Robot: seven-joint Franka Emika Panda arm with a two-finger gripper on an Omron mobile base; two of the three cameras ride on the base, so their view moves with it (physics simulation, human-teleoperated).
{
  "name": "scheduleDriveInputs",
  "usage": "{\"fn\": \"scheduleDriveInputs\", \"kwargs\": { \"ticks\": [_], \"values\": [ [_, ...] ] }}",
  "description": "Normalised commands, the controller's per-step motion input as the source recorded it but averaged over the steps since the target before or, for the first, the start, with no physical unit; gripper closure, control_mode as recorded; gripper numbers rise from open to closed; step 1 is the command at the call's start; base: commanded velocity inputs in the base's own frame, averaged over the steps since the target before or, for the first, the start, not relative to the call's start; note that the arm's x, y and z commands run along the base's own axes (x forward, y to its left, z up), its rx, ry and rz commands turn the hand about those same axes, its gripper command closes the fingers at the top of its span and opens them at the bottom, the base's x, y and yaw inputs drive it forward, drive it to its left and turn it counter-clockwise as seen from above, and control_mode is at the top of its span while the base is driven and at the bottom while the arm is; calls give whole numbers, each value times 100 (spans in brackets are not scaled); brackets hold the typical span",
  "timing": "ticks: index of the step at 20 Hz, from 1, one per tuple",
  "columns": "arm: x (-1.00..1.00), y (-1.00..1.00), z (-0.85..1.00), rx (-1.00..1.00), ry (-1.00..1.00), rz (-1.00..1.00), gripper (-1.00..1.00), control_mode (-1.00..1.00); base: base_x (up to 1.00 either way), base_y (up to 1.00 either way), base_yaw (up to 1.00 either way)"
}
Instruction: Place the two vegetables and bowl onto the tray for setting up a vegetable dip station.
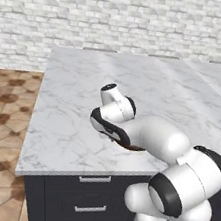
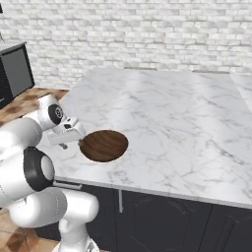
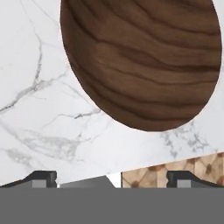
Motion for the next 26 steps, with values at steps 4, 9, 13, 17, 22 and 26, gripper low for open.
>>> {"fn": "scheduleDriveInputs", "kwargs": {
  "ticks": [4,9,13,17,22,26],
  "values": [
    [13,-4,-17,-2,0,1,-100,-100,0,0,0],
    [18,-6,-14,-3,0,3,-100,-100,0,0,0],
    [17,-2,-11,-1,0,4,-100,-100,0,0,0],
    [19,0,-12,0,0,2,-100,-100,0,0,0],
    [22,0,-12,0,0,3,-100,-100,0,0,0],
    [24,0,-14,0,2,2,-100,-100,0,0,0]
  ]
}}
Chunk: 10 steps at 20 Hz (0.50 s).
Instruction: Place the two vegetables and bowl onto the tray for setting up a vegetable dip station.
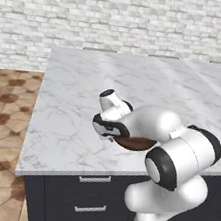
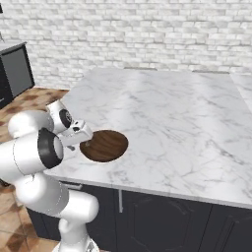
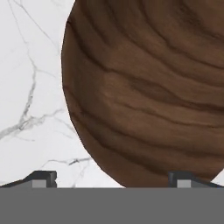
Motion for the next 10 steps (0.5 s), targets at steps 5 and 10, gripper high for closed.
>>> {"fn": "scheduleDriveInputs", "kwargs": {
  "ticks": [5,10],
  "values": [
    [21,0,-15,0,5,1,-100,-100,0,0,0],
    [17,0,-15,0,4,0,-100,-100,0,0,0]
  ]
}}
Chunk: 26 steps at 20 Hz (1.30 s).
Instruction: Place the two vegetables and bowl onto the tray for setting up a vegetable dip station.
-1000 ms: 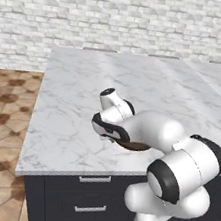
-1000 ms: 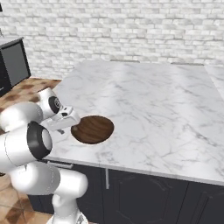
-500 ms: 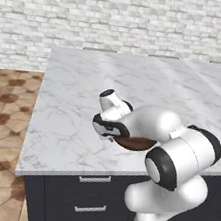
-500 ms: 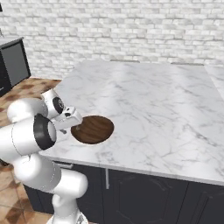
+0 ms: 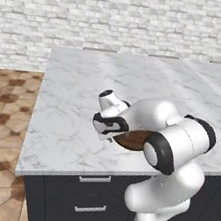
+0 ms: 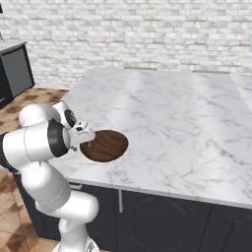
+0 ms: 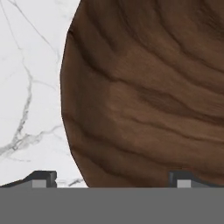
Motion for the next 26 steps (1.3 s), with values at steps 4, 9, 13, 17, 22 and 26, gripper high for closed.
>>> {"fn": "scheduleDriveInputs", "kwargs": {
  "ticks": [4,9,13,17,22,26],
  "values": [
    [18,0,-14,0,2,0,-100,-100,0,0,0],
    [17,0,-15,0,0,0,-100,-100,0,0,0],
    [15,0,-16,-1,0,0,-100,-100,0,0,0],
    [16,0,-13,0,0,0,-100,-100,0,0,0],
    [15,0,-11,0,0,0,-100,-100,0,0,0],
    [9,0,-13,-1,0,0,-100,-100,0,0,0]
  ]
}}
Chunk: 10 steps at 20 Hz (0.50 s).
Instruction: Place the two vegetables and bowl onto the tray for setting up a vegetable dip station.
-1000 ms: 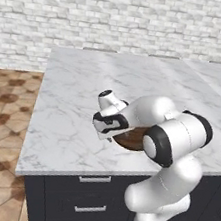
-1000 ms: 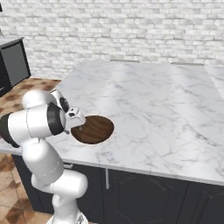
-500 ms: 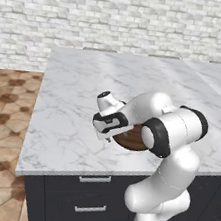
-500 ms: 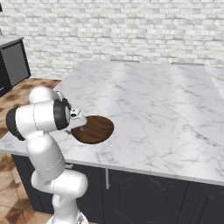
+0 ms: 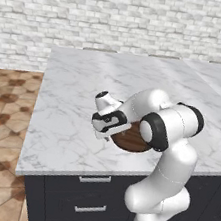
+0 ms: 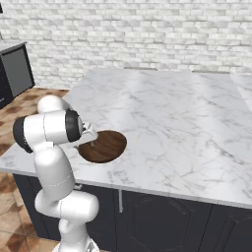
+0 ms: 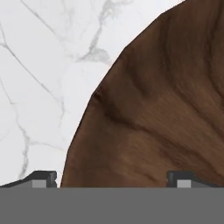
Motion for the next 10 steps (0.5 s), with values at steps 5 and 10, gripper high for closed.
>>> {"fn": "scheduleDriveInputs", "kwargs": {
  "ticks": [5,10],
  "values": [
    [3,0,-12,-2,0,0,100,-100,0,0,0],
    [-3,-10,-2,0,2,0,100,-100,0,0,0]
  ]
}}
